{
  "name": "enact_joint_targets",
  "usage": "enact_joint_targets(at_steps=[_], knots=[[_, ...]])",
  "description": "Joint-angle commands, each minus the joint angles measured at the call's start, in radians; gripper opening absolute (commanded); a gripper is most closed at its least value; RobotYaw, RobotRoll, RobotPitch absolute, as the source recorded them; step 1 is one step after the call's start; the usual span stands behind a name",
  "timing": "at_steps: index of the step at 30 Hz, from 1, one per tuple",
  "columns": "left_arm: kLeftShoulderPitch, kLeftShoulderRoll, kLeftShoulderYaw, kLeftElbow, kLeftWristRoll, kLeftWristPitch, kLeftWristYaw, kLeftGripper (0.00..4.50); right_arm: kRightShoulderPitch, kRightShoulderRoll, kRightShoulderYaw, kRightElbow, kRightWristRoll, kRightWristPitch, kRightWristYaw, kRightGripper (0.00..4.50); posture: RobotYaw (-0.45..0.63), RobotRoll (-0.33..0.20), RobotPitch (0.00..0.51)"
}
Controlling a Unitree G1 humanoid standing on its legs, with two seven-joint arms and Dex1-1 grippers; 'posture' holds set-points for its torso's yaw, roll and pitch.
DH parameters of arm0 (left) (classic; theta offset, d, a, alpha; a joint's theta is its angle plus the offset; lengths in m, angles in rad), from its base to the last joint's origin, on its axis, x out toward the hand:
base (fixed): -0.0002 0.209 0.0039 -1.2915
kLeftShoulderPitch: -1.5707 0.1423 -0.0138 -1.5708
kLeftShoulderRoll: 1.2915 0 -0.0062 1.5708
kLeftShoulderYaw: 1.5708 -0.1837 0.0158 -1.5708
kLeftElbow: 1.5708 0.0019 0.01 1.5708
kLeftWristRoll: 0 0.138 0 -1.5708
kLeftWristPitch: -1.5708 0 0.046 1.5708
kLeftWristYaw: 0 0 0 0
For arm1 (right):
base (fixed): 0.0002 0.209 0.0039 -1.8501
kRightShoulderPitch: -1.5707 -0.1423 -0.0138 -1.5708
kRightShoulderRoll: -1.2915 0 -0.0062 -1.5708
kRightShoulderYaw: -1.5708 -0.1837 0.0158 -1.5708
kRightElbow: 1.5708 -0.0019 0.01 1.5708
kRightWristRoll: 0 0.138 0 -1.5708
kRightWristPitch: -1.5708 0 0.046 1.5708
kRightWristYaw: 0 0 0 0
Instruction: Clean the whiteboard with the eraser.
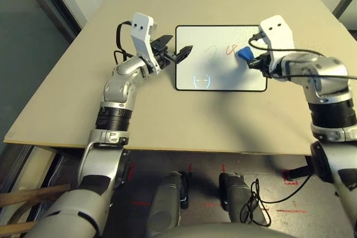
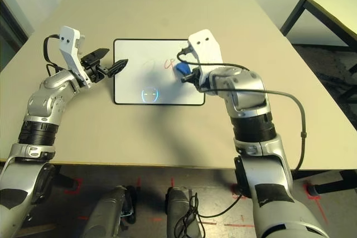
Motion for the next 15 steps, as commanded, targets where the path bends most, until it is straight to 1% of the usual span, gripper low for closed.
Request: enact_joint_targets(at_steps=[1,5,11,15], knots=[[0.000,-0.005,-0.015,-0.007,0.009,0.003,-0.004,4.50,0.041,-0.011,0.039,-0.036,0.009,0.046,0.015,0.59,-0.01,0.000,0.135],[-0.001,-0.010,-0.015,-0.004,0.009,-0.002,-0.002,4.50,0.062,0.008,0.045,-0.047,0.004,0.053,0.010,0.59,0.00,0.000,0.134],[0.002,-0.016,-0.014,-0.006,0.008,-0.004,0.001,4.50,-0.023,0.051,0.013,0.054,-0.029,-0.044,-0.017,0.58,0.00,0.000,0.132],[0.002,-0.019,-0.012,-0.009,0.009,-0.003,0.003,4.50,-0.053,0.074,-0.001,0.104,-0.042,-0.081,-0.028,0.58,0.00,0.000,0.135]])
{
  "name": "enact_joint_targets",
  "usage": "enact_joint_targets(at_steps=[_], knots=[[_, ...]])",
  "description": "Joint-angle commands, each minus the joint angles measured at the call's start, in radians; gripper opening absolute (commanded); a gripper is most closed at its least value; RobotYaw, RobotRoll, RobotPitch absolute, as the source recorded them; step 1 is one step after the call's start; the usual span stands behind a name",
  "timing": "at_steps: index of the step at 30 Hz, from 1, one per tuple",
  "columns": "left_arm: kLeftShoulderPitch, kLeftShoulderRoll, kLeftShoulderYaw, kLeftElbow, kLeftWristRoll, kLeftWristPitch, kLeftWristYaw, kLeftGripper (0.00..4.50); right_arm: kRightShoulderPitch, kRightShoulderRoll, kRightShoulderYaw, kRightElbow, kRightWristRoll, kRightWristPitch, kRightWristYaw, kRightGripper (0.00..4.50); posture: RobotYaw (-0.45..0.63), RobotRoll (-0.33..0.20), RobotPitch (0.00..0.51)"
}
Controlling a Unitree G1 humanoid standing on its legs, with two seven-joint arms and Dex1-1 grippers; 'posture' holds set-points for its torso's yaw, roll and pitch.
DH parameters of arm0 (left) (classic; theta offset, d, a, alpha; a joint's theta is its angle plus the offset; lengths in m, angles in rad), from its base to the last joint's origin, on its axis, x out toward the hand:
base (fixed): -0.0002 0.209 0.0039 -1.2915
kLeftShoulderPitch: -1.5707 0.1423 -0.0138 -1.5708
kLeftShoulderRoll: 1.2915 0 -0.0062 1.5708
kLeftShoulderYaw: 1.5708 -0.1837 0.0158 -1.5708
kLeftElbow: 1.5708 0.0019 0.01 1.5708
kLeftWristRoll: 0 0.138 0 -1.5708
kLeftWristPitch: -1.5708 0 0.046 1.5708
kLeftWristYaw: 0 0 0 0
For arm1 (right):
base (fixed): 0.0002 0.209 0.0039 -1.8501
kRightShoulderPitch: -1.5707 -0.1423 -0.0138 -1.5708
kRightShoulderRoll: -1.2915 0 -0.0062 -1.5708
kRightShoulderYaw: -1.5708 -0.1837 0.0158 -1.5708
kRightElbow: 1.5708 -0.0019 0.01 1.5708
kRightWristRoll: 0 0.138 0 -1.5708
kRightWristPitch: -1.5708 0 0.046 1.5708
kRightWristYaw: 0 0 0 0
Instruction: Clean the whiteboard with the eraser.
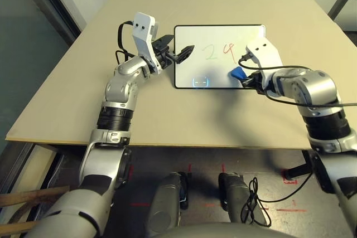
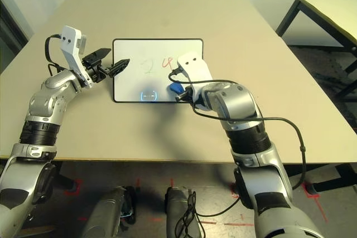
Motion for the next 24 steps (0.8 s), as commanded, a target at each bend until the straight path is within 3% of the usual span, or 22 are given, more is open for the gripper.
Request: enact_joint_targets(at_steps=[1,16,24], knots=[[0.002,-0.001,-0.009,-0.009,0.009,0.000,0.003,4.50,-0.015,0.020,-0.018,0.045,-0.012,-0.029,-0.011,0.58,0.00,0.000,0.138],[0.015,0.002,-0.006,-0.041,0.004,0.019,0.017,4.50,0.122,0.065,-0.082,0.080,-0.014,0.002,-0.040,0.57,0.01,0.000,0.152],[0.023,0.002,-0.007,-0.056,0.002,0.028,0.020,4.50,0.030,0.058,-0.146,0.207,-0.035,-0.100,-0.069,0.56,0.02,0.000,0.160]])
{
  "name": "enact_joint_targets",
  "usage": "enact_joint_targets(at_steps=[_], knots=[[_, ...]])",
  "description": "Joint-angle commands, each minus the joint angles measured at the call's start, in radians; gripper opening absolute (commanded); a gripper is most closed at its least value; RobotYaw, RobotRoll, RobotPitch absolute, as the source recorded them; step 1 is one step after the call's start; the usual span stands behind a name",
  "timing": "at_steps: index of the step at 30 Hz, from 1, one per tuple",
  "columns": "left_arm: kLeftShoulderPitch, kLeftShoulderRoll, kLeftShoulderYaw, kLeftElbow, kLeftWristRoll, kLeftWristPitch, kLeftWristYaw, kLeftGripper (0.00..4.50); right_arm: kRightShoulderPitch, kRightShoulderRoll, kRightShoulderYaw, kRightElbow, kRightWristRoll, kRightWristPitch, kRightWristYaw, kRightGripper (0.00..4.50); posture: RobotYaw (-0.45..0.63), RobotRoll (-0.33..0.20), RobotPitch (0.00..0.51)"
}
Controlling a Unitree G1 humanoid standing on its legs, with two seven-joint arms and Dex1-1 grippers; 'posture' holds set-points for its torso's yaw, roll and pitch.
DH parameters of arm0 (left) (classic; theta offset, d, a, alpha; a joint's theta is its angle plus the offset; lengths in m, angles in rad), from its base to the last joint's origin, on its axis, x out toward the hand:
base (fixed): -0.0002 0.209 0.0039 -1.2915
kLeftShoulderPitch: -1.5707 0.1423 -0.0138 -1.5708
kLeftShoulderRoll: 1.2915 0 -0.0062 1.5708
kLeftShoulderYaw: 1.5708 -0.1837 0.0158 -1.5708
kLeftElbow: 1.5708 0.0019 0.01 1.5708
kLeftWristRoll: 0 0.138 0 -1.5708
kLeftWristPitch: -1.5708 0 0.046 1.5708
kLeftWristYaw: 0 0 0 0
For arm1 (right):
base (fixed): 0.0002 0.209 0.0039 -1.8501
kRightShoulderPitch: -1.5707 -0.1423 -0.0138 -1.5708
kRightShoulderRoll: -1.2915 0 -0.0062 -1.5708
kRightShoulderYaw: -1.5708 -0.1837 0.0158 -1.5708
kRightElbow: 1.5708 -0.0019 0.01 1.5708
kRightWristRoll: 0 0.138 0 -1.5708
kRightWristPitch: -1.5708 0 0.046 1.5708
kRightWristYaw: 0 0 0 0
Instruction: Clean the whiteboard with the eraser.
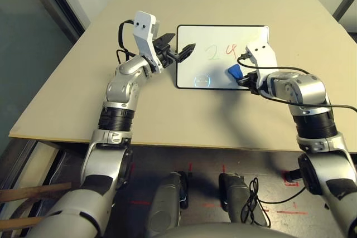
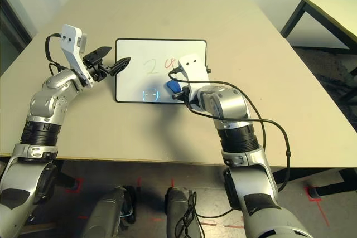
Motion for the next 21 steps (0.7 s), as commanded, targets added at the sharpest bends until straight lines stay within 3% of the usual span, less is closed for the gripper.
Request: enact_joint_targets(at_steps=[1,7,17,21], knots=[[0.020,0.003,-0.008,-0.022,0.004,0.016,0.002,4.50,-0.039,-0.013,-0.037,0.094,-0.035,-0.041,-0.045,0.56,0.02,0.000,0.160],[0.025,0.004,-0.006,-0.031,0.003,0.020,0.004,4.50,-0.114,-0.006,-0.030,0.169,-0.041,-0.080,-0.037,0.56,0.02,0.000,0.160],[0.033,0.003,-0.005,-0.041,0.002,0.024,0.007,4.50,-0.066,0.024,0.050,0.052,-0.024,0.020,0.007,0.56,0.03,0.000,0.160],[0.034,0.002,-0.005,-0.045,0.001,0.026,0.008,4.50,-0.123,0.023,0.041,0.137,-0.046,-0.044,0.007,0.56,0.03,0.000,0.163]])
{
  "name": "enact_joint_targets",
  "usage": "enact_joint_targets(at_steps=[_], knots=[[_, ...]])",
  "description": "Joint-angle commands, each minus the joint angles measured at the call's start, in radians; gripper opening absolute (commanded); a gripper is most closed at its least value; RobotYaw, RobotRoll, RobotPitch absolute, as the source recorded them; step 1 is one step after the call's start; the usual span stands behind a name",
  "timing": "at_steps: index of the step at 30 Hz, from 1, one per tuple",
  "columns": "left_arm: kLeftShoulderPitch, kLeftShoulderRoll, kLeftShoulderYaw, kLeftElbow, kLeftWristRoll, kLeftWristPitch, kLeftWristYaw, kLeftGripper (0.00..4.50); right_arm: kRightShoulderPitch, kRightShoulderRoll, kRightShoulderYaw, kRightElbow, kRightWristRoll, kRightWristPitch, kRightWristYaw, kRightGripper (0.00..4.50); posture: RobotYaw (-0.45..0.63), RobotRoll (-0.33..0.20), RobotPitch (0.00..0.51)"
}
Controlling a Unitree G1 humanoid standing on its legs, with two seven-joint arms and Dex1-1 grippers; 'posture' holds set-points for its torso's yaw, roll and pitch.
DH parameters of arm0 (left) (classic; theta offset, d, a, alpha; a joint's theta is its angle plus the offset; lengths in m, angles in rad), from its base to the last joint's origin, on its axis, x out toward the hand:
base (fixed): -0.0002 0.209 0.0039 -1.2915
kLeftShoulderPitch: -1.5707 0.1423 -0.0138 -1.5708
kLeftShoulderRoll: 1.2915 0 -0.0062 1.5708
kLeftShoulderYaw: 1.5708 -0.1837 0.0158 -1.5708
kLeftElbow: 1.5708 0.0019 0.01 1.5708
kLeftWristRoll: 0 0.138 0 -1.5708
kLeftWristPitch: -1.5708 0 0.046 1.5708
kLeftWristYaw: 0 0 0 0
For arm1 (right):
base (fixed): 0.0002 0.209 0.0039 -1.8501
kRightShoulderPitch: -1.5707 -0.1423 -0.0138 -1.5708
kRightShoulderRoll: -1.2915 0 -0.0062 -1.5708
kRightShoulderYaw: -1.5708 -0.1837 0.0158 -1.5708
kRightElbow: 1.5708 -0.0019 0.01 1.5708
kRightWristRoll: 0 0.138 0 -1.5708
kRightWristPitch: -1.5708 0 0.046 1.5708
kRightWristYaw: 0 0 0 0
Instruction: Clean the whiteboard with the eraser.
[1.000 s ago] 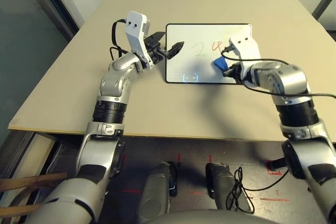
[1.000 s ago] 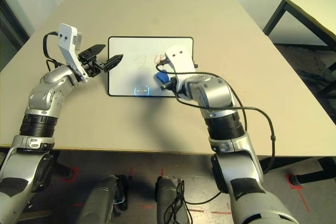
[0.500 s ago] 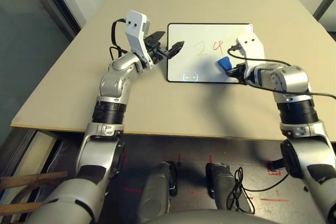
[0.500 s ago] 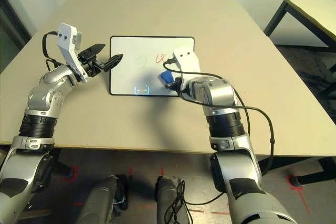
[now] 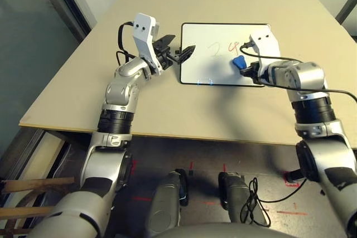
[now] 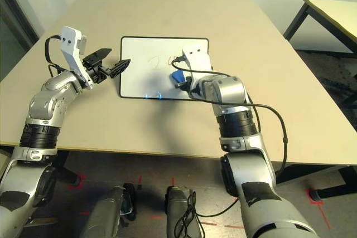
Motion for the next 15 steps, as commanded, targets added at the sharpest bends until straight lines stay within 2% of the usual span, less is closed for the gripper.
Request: enact_joint_targets(at_steps=[1,8,11,15], knots=[[0.010,0.002,-0.006,-0.022,0.001,0.013,0.001,4.50,-0.073,-0.006,-0.008,0.100,-0.023,-0.071,-0.003,0.56,0.03,0.000,0.163],[0.013,0.000,-0.005,-0.033,0.001,0.021,0.008,4.50,-0.235,-0.020,-0.048,0.378,-0.058,-0.257,-0.023,0.56,0.04,0.000,0.167],[0.017,0.001,-0.003,-0.042,0.000,0.026,0.013,4.50,-0.217,-0.003,-0.036,0.381,-0.060,-0.250,-0.010,0.56,0.04,0.000,0.168],[0.022,0.004,0.000,-0.054,-0.002,0.032,0.016,4.50,-0.136,0.027,0.001,0.270,-0.052,-0.168,0.014,0.56,0.05,0.000,0.169]])
